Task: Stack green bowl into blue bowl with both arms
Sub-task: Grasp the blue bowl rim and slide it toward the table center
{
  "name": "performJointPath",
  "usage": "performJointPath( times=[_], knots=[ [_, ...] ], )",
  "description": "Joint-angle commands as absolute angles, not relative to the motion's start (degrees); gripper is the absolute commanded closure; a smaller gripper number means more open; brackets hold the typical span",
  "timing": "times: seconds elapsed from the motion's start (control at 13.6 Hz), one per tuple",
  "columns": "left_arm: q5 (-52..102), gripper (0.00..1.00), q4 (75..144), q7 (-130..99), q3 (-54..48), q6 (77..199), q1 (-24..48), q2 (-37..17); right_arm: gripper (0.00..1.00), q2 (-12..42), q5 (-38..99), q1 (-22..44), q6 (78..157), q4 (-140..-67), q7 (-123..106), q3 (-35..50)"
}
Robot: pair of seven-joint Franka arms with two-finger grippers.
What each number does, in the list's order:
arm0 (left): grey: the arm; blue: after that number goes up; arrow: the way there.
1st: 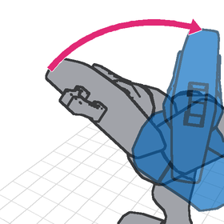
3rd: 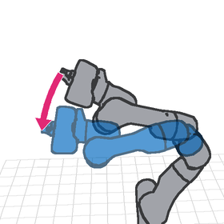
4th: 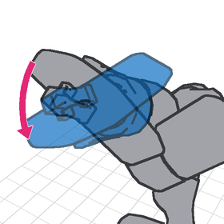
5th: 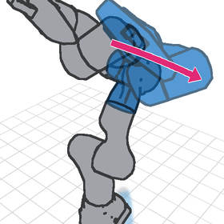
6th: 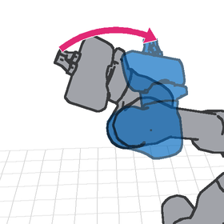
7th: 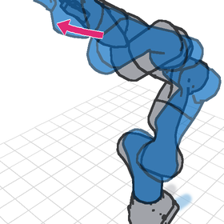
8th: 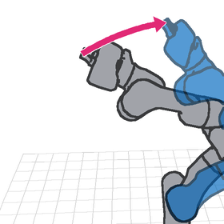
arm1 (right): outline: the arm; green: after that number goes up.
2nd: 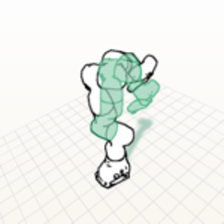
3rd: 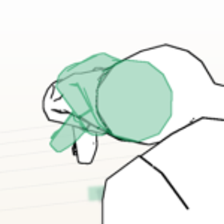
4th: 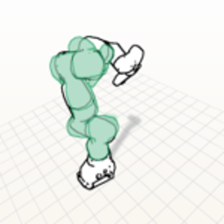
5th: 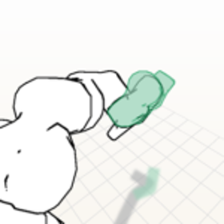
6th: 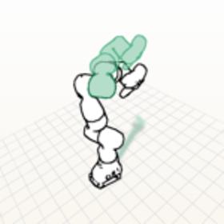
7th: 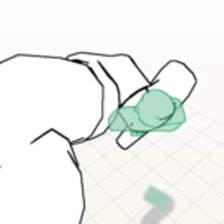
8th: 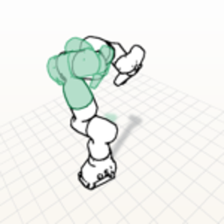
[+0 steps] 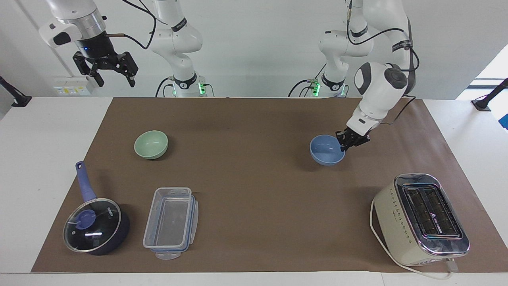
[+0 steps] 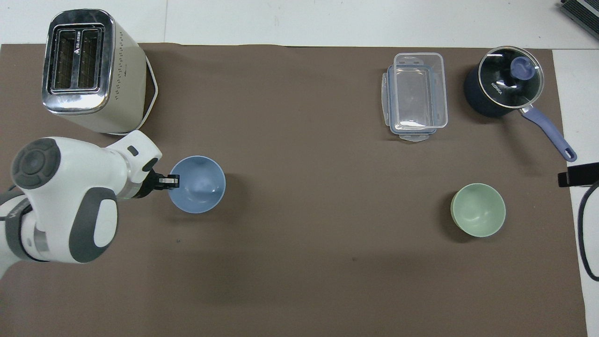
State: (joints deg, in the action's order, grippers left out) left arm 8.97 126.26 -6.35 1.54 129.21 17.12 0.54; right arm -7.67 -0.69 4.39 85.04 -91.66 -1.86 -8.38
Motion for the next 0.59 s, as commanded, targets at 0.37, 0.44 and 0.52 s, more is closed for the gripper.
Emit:
performJointPath(
  times=[0.37,0.44,0.52],
  knots=[
    [9.49,1.00,126.92,-26.26,2.55,137.36,36.27,-3.14,0.00,-8.44,-0.18,3.52,84.90,-92.46,-3.43,-8.44],
    [9.49,1.00,126.74,-28.28,2.55,139.81,38.04,-5.25,0.00,-8.44,-0.18,3.52,84.90,-92.46,-3.43,-8.44],
    [9.49,1.00,126.83,-29.34,2.46,140.53,38.32,-5.45,0.00,-8.44,-0.18,3.52,84.90,-92.46,-3.43,-8.44]
  ],
)
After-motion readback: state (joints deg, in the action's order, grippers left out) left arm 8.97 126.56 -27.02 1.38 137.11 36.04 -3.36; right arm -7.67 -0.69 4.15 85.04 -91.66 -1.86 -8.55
